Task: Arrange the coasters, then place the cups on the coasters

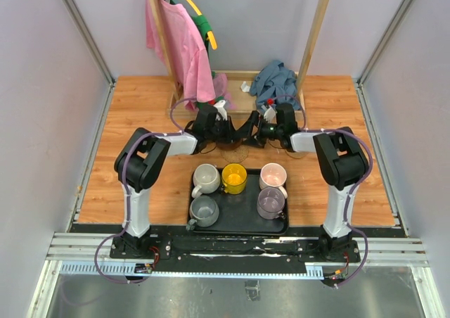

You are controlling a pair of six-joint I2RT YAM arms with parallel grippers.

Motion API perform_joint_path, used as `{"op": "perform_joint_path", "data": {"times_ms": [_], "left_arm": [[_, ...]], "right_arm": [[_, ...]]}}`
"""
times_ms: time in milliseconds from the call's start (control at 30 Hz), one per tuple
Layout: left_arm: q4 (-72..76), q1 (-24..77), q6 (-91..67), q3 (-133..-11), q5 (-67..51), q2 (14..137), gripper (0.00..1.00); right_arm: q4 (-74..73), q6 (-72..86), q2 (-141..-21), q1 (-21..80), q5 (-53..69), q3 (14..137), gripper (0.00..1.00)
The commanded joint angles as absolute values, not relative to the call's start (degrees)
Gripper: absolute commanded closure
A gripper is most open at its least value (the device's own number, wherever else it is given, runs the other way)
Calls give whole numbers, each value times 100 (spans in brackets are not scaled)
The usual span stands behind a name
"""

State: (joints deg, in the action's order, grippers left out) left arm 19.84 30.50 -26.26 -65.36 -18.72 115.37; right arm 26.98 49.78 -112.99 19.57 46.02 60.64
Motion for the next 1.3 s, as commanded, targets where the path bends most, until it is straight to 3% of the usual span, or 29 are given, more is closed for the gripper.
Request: {"op": "perform_joint_path", "data": {"times_ms": [0,133,333,533,600,867,1267], "left_arm": [[1223,3266,-2774,-6239,-2389,11615,94],[1327,3200,-2824,-6160,-2415,11426,94],[1410,2982,-2861,-5964,-2376,10954,92],[1209,2882,-2585,-5797,-2030,10181,63],[954,2881,-2417,-5767,-1699,9908,60],[493,2802,-2231,-5345,-104,9104,58],[347,2603,-2561,-5427,-27,9828,61]], "right_arm": [[4876,5912,-11318,2133,5140,6775,17],[5120,6091,-11566,2211,5249,7009,28],[4777,5856,-11519,2259,5215,7201,27],[4149,5378,-11576,2259,5115,7412,26],[3709,5064,-11506,2263,5054,7486,25],[933,2948,-10837,2379,3877,7487,23],[437,2645,-11277,2299,3720,7500,23]]}}
